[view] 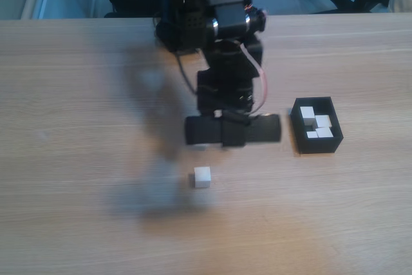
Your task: Pick blocks and place them in the box.
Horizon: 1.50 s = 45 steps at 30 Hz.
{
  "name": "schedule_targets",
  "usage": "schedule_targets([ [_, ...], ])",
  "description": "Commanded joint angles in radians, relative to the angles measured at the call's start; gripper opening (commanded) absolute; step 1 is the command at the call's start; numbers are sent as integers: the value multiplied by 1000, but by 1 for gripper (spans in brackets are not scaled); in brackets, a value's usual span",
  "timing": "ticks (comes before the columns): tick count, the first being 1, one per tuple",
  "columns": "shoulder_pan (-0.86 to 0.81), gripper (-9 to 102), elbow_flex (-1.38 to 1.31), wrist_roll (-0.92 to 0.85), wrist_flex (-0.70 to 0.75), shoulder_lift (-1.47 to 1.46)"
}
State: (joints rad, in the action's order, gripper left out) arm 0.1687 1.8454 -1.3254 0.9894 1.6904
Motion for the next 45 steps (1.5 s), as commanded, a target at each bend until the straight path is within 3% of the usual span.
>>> schedule_targets([
  [1, -37, 13, -23, -60, -38, -12],
  [13, -137, 14, -12, -215, -227, -84],
  [33, -141, 14, -20, -199, -368, -193],
  [45, -141, 3, -37, -187, -405, -244],
])
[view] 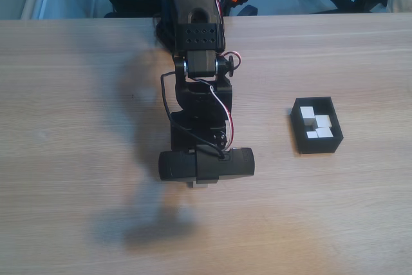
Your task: Pick blocks and place them in the box.
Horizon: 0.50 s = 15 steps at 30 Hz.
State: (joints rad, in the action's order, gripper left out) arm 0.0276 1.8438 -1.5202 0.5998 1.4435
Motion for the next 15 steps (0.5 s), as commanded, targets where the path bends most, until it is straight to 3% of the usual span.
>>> schedule_targets([
  [1, 0, 0, -37, 11, -17, 3],
  [9, 20, 0, 5, 26, -18, 84],
  [15, 124, 0, 140, 49, -18, 288],
])
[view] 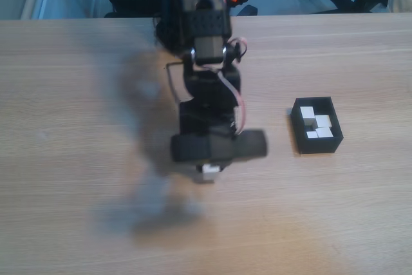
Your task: Pick blocks and place them in the box.
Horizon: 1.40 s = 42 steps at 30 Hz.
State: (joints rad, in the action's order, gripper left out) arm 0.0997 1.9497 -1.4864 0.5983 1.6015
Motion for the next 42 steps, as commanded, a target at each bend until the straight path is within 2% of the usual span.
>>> schedule_targets([
  [1, 77, 0, 58, 25, -15, 170],
  [11, 376, 0, 143, 164, 121, 440],
  [22, 637, 0, 44, 244, 172, 430],
  [29, 649, 1, 0, 229, 112, 333],
  [34, 618, 8, 2, 192, 74, 302],
  [42, 565, 12, 11, 167, 77, 299],
])
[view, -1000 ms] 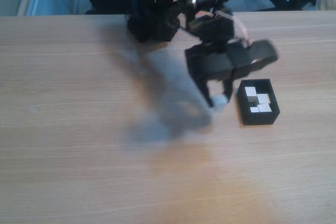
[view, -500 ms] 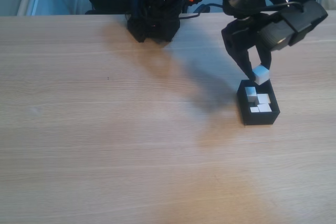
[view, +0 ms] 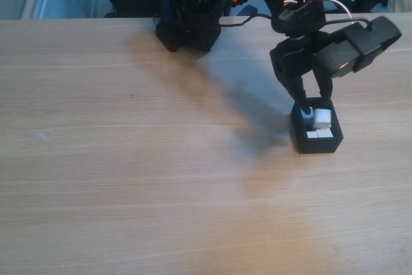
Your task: Pick blocks and place them in the box.
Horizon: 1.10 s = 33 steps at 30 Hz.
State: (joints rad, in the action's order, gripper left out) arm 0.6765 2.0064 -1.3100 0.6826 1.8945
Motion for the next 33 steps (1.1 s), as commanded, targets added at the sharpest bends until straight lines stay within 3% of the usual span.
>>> schedule_targets([
  [1, -17, 11, -44, -9, -2, 8],
  [7, -46, 8, 20, 2, 28, 94],
  [10, -61, 0, 132, -25, 35, 202],
  [22, -126, 0, 630, -195, 67, 719],
  [33, -354, 0, 986, -308, 121, 1109],
])
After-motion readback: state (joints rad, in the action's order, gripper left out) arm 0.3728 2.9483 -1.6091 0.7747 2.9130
